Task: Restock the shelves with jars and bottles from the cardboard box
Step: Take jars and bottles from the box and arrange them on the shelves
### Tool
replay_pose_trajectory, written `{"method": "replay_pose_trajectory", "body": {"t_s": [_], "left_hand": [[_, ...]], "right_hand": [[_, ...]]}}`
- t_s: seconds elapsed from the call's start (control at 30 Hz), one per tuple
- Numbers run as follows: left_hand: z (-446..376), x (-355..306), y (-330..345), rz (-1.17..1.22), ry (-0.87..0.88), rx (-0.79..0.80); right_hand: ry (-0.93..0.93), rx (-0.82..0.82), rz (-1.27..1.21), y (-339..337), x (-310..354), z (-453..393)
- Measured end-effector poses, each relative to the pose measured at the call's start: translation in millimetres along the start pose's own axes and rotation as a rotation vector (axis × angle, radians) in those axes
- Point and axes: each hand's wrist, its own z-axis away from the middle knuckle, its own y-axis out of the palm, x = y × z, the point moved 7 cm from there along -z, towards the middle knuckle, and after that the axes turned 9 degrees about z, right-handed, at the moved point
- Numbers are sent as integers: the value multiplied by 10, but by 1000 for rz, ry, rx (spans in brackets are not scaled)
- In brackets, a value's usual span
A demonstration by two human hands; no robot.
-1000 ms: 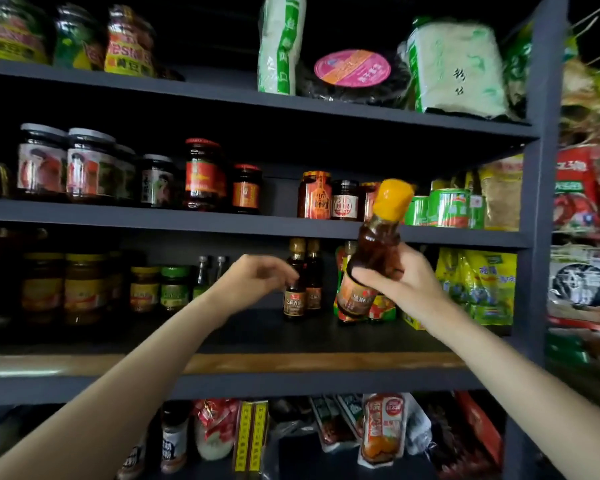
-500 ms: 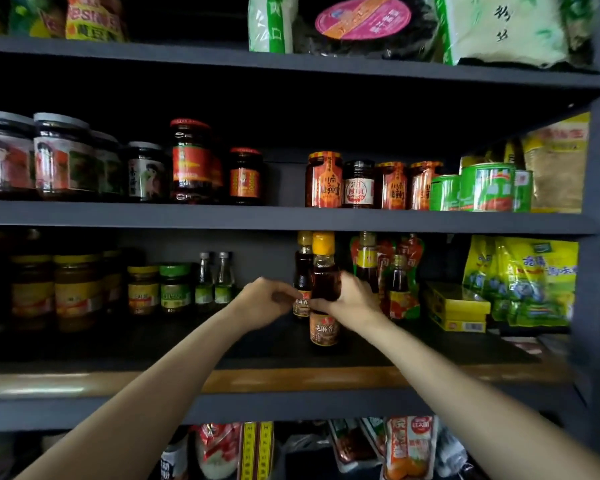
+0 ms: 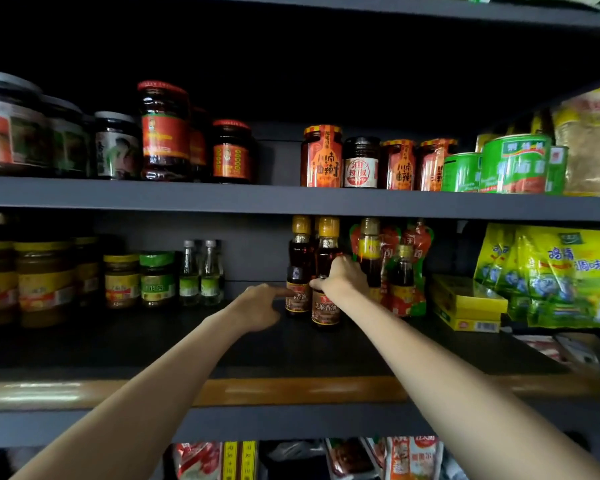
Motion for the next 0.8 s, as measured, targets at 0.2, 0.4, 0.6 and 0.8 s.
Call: {"method": "replay_pose_trajectory", "body": {"t_s": [0.2, 0.4, 0.6, 0.8], "left_hand": [[-27, -207, 24, -32, 74, 7], [-151, -234, 198, -55, 68, 80], [-308, -110, 375, -48, -3, 99], [-331, -24, 311, -94, -26, 71]], "right_hand": [[-25, 3, 51, 128, -42, -69], [-79, 57, 135, 224, -57, -121], [-88, 76, 124, 237, 6, -221], [-57, 56, 79, 225, -13, -207]]}}
